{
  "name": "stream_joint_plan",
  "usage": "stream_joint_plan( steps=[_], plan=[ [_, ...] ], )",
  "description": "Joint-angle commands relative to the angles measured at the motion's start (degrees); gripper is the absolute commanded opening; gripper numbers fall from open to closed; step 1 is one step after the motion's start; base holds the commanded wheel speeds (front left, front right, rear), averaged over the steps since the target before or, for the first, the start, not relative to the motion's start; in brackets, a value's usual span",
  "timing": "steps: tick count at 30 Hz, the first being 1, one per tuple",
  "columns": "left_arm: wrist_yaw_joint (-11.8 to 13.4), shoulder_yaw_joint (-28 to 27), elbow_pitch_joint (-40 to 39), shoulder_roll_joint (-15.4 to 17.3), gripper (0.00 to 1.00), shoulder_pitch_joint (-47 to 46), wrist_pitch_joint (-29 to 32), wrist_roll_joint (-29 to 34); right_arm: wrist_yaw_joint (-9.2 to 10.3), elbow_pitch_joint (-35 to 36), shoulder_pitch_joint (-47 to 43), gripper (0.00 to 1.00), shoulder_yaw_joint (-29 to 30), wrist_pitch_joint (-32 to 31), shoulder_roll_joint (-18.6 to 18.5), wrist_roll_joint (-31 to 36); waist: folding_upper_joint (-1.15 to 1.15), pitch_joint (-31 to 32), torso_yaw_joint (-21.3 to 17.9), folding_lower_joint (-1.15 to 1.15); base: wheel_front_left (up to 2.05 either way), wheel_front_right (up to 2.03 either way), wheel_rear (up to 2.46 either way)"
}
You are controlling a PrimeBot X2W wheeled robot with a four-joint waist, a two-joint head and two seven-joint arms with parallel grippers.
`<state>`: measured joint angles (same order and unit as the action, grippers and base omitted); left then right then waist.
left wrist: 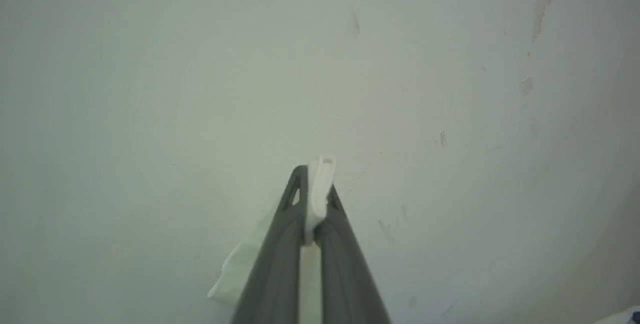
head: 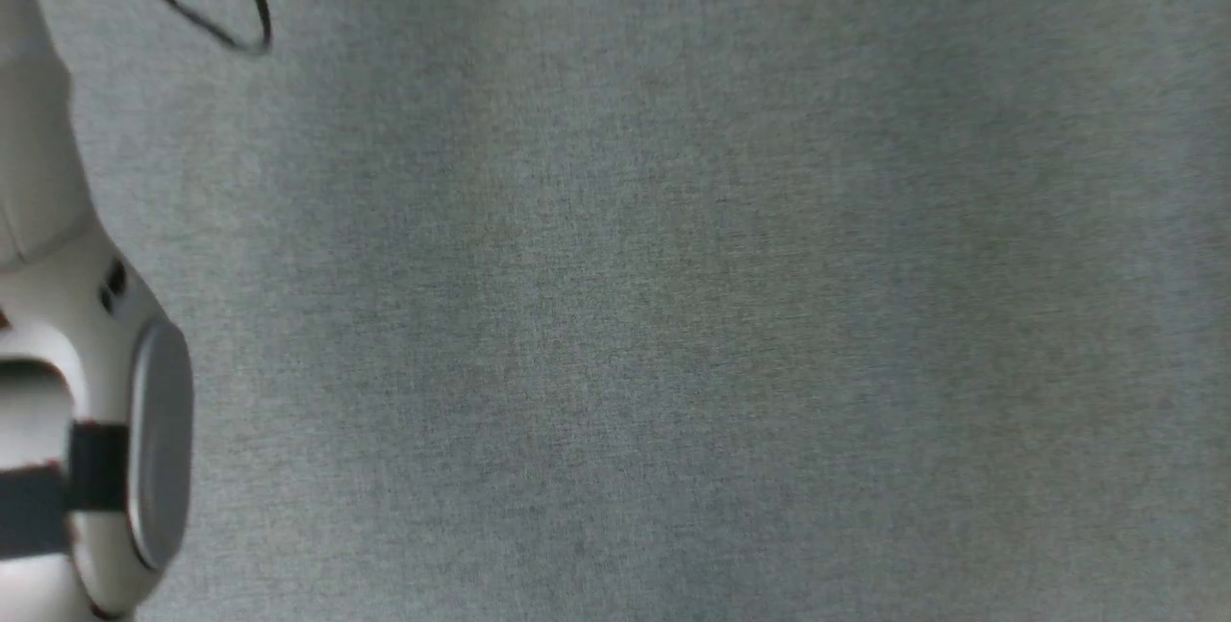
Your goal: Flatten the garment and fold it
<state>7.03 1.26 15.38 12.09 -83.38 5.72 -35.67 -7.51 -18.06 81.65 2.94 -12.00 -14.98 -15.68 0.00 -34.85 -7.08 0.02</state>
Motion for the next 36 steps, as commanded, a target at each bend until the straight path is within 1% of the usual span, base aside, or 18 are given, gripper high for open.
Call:
stream_joint_plan(
  steps=[1,2,3,7,11,15,17,19,22,26,28,31,34,36],
  plan=[
    [-0.6,-0.1,-1.9,0.3,0.0,2.7,0.8,-0.8,0.02,2.1,-2.4,0.0,-0.3,0.1,-0.9,-2.1,0.0,-2.7,0.9,-0.02,0.0,0.0,0.0],
    [-0.6,-0.4,-3.3,0.4,0.0,4.2,1.7,-1.6,0.02,3.8,-4.0,0.0,-0.6,-0.2,-1.6,-3.4,0.0,-2.5,1.1,-0.02,0.0,0.0,0.0],
    [-0.6,-0.4,-3.3,0.4,0.0,4.2,1.7,-1.6,0.02,3.8,-4.0,0.0,-0.6,-0.2,-1.6,-3.4,0.0,-2.5,1.1,-0.02,0.0,0.0,0.0],
    [-0.4,-1.4,-11.6,1.1,0.0,12.3,6.2,-4.7,0.02,12.1,-12.1,0.0,-1.0,-2.2,-3.6,-8.9,0.0,-1.2,1.3,-0.02,0.0,0.0,0.0],
    [1.8,-3.6,-22.7,1.3,0.0,23.7,10.9,-8.1,0.02,21.2,-22.6,0.0,1.7,-4.8,-4.0,-13.2,0.0,0.8,1.3,-0.02,0.0,0.0,0.0],
    [4.6,-6.6,-32.6,1.5,0.0,36.2,13.4,-9.7,0.02,29.0,-33.5,0.0,6.1,-6.9,-2.0,-15.4,0.0,3.4,1.6,-0.02,0.0,0.0,0.0],
    [5.3,-8.1,-36.1,0.4,0.0,42.5,13.2,-10.8,0.02,32.5,-39.0,0.0,8.4,-7.2,-0.7,-15.6,0.0,4.9,1.9,-0.02,0.0,0.0,0.0],
    [5.3,-9.4,-38.5,-0.9,0.0,48.6,12.6,-11.9,0.02,35.3,-44.7,0.0,10.5,-7.1,0.6,-15.3,0.0,6.4,2.4,-0.02,0.0,0.0,0.0],
    [4.6,-10.9,-40.2,-2.4,0.0,57.5,11.3,-12.8,0.02,37.9,-53.2,0.0,12.2,-6.9,4.1,-15.3,0.0,8.8,2.4,-0.02,0.0,0.0,0.0],
    [3.4,-11.5,-39.9,-3.4,0.0,69.7,10.6,-12.4,0.02,38.4,-63.7,0.0,11.7,-6.2,8.7,-15.4,0.0,12.2,1.7,-0.02,0.0,0.0,0.0],
    [2.6,-10.8,-38.6,-3.1,0.0,75.5,10.5,-10.7,0.02,37.9,-68.3,0.0,11.0,-5.9,9.9,-15.0,0.0,13.7,1.5,-0.02,0.0,0.0,0.0],
    [1.4,-9.5,-37.1,-4.3,0.0,82.2,10.1,-10.7,0.02,37.0,-73.8,0.0,11.2,-5.3,11.0,-14.7,0.0,16.0,1.4,-0.02,0.0,0.0,0.0],
    [1.1,-10.7,-37.0,-5.8,0.0,86.8,9.0,-12.8,0.02,36.5,-78.4,0.0,12.5,-5.3,11.6,-15.2,0.0,18.4,1.4,-0.02,0.0,0.0,0.0],
    [0.9,-11.4,-37.4,-6.0,0.0,89.8,9.2,-13.8,0.02,36.3,-81.2,0.0,13.7,-5.6,11.9,-15.6,0.0,19.9,1.6,-0.02,0.0,0.0,0.0]
  ],
)
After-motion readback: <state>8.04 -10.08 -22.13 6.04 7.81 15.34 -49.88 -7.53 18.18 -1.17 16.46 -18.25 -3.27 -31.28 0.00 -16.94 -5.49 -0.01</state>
